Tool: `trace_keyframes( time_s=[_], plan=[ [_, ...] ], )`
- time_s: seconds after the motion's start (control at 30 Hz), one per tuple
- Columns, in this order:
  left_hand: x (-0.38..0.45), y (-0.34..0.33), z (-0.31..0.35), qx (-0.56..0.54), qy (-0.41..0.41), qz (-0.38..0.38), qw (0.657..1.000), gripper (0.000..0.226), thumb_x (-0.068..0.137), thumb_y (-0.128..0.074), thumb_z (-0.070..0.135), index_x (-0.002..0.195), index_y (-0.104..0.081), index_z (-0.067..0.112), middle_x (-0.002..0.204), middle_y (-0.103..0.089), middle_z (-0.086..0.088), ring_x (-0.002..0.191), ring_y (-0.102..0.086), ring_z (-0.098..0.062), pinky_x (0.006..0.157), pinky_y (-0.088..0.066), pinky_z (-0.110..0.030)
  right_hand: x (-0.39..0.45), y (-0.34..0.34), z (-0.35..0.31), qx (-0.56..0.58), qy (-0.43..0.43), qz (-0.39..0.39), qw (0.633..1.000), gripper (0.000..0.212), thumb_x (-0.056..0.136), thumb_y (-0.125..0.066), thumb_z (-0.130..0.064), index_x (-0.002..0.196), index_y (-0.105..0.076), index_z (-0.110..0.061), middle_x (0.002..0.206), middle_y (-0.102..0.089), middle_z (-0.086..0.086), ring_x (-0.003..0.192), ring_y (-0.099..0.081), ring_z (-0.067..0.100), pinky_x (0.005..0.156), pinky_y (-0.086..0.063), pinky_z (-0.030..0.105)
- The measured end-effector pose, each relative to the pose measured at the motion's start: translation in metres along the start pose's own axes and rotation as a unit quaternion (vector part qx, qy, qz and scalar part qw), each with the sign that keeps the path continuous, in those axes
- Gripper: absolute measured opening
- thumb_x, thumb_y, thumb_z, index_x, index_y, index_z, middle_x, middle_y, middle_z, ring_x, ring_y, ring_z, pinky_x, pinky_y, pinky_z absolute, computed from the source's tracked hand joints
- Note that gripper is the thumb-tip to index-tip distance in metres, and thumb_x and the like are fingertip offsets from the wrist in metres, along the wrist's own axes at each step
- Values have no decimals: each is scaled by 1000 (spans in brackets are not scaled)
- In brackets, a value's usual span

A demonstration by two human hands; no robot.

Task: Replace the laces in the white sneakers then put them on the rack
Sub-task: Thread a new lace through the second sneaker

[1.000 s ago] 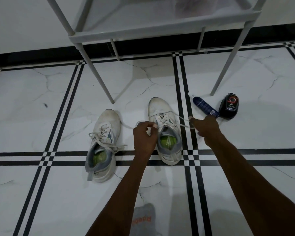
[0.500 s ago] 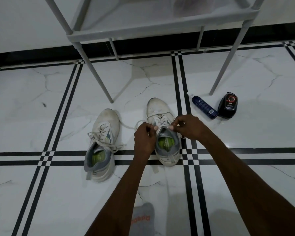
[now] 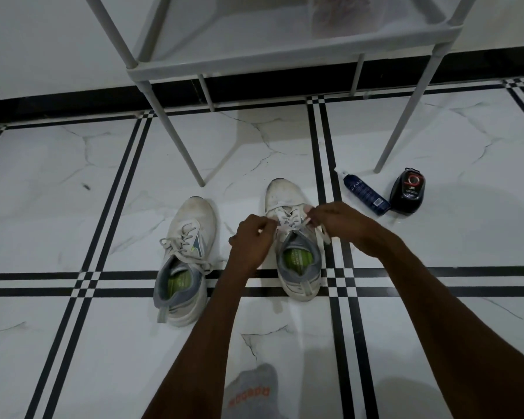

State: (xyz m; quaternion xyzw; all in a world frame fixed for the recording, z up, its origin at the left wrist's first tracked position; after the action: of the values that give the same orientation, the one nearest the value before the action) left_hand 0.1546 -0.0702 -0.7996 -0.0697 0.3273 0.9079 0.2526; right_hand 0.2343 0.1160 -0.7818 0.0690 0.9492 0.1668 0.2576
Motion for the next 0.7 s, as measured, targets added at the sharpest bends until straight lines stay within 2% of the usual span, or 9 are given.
trace_keyframes(
  time_s=[0.07,0.13,0.2,0.27,0.37,0.43,0.53,0.63,0.7],
  plan=[
    [1,10,16,-130,-1,-2,991,35,102,-50,42,88,-70,17,89,-67,7,87,-62,-2,83,-46,-19,2,5,-13,93,13,40,995,51,100,-43,-55,101,-75,-15,106,-74,0,101,-66,16,86,-52,36],
    [2,15,33,-201,-9,-1,979,40,106,-46,28,91,-73,2,85,-72,2,73,-61,9,67,-42,-4,5,5,-24,204,20,57,977,50,102,-43,-51,97,-76,-14,106,-76,0,106,-68,17,89,-51,40],
    [4,14,41,-252,-15,-5,968,41,107,-45,26,92,-72,-1,93,-76,-8,73,-65,6,66,-43,-3,8,-1,-29,299,22,50,953,43,101,-47,-49,88,-74,-18,104,-76,5,106,-70,23,89,-51,43],
    [7,11,44,-303,-8,-9,953,37,106,-48,29,88,-65,2,89,-73,-15,76,-68,-7,69,-50,-11,9,-10,-27,342,20,45,938,33,100,-52,-45,95,-67,-16,102,-74,7,98,-72,25,84,-53,43],
    [11,6,40,-343,1,-10,939,31,106,-50,31,87,-57,8,82,-64,-13,77,-64,-20,71,-55,-20,13,-18,-20,284,54,59,955,24,101,-57,-33,117,-63,-16,100,-72,2,85,-70,18,74,-51,35],
    [13,2,38,-337,-3,-13,941,28,107,-48,30,89,-59,12,81,-64,-5,78,-62,-17,72,-54,-23,14,-19,-18,220,82,70,969,23,101,-57,-23,124,-62,-22,99,-73,3,81,-68,14,67,-49,32],
    [13,-2,37,-302,-16,-18,953,27,109,-43,29,101,-66,16,80,-67,4,79,-65,-12,75,-53,-26,15,-18,-19,184,93,72,976,37,101,-52,-6,134,-56,-24,99,-73,5,75,-68,10,60,-50,25],
    [9,-8,38,-291,-29,-38,955,27,109,-42,21,118,-65,11,101,-73,-5,85,-70,-6,73,-54,-19,17,-17,-17,152,93,56,982,50,99,-50,3,138,-53,-29,100,-75,7,79,-69,13,60,-51,24],
    [8,-9,37,-273,-49,-44,960,30,110,-40,17,127,-63,10,120,-70,-10,89,-70,-1,74,-53,-15,18,-17,-14,153,92,58,982,50,98,-52,3,135,-51,-30,98,-76,9,81,-69,16,61,-52,26]
  ],
)
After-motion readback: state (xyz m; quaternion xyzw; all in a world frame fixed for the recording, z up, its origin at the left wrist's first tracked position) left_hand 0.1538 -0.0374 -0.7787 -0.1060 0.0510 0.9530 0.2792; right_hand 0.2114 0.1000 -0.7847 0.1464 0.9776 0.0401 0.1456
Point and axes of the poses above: each hand's wrist, its own x-axis towards the middle knuckle, its own y-axis out of the back of the hand, z = x × y, the point moved 4 cm from there along x, towards the middle knuckle
